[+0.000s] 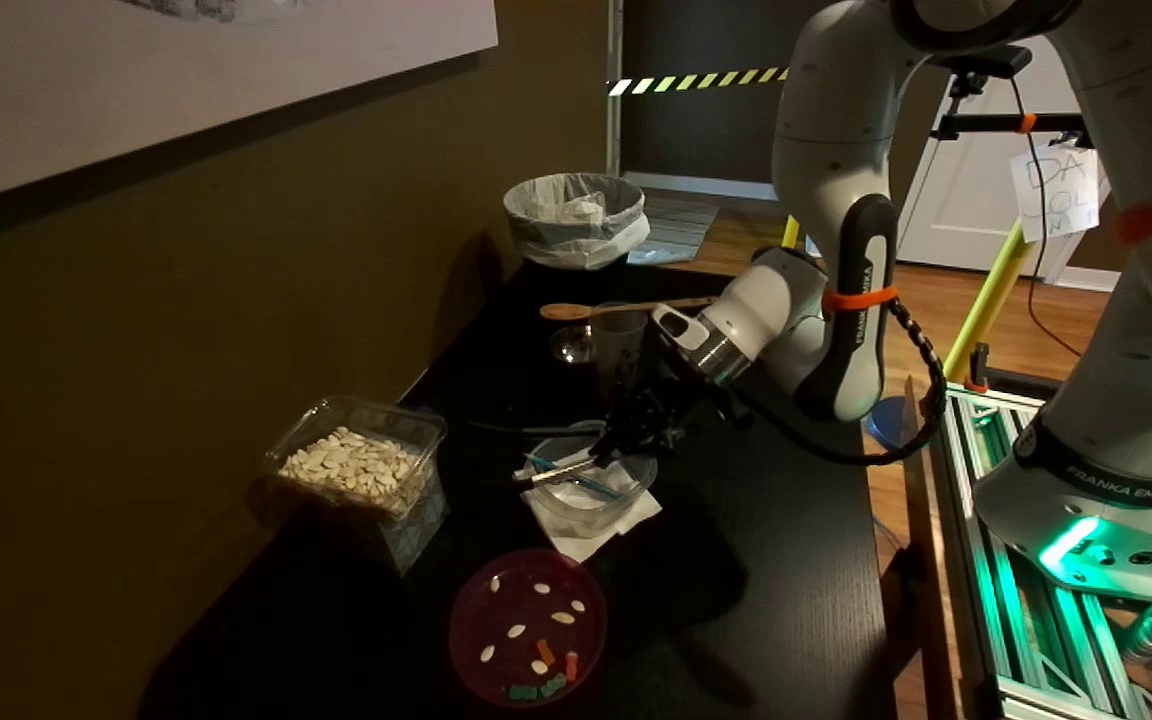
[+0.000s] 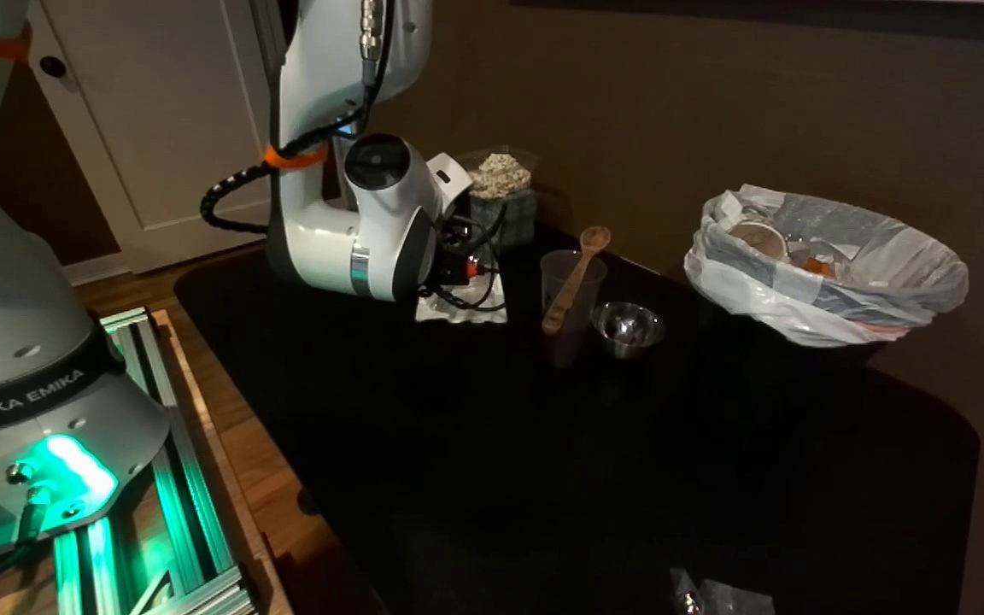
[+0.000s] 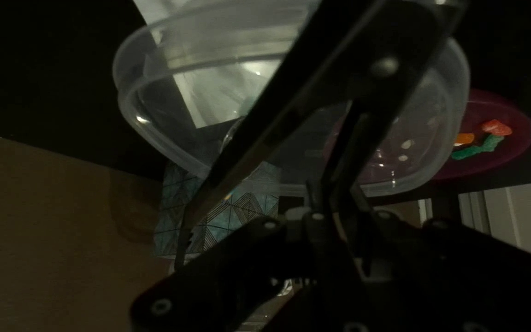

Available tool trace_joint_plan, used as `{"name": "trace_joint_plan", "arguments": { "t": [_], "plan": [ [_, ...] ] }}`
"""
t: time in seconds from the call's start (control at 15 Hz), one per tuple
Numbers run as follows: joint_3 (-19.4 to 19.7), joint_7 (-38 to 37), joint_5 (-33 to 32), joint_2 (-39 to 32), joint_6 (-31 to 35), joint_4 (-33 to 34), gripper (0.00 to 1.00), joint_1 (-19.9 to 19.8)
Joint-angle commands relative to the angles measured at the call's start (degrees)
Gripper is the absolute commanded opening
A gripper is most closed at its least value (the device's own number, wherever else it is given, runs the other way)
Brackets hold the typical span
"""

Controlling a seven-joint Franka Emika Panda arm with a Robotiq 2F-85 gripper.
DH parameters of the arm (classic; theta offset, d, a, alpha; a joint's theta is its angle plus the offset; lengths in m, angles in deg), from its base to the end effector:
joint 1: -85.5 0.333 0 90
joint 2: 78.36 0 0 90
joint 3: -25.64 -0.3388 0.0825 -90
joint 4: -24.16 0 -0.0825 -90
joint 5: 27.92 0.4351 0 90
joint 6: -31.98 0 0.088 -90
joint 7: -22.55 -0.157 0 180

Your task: Put the tongs in the clear bowl

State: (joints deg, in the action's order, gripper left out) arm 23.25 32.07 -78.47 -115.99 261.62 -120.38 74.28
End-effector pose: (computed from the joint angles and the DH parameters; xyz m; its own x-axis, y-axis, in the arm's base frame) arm 0.4663 0.0682 0.0779 0.3959 0.5220 0.7555 0.7342 -0.6741 0.0810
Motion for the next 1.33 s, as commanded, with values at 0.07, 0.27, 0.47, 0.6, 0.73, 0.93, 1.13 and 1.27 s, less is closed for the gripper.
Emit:
{"name": "trace_joint_plan", "arguments": {
  "t": [0.07, 0.27, 0.47, 0.6, 0.73, 0.93, 1.13, 1.27],
  "plan": [
    [0.8, -2.4, -2.2, 0.9, -2.9, 1.0, 0.43, 0.4],
    [0.5, -3.7, -3.7, 0.9, -4.9, 1.3, 0.64, 0.0],
    [0.2, -5.3, -6.5, 1.2, -5.1, 1.2, 0.87, -1.0],
    [0.4, -6.4, -8.8, 2.2, -5.0, 0.5, 0.99, -1.5],
    [0.8, -7.3, -10.6, 3.0, -4.5, 0.1, 1.0, -2.0],
    [1.3, -7.9, -14.0, 4.9, -2.9, -0.6, 1.0, -2.9],
    [1.8, -9.3, -19.0, 6.4, 0.5, -1.1, 1.0, -4.2],
    [2.1, -7.6, -16.2, 4.7, 0.3, 0.1, 1.0, -2.6]
  ]
}}
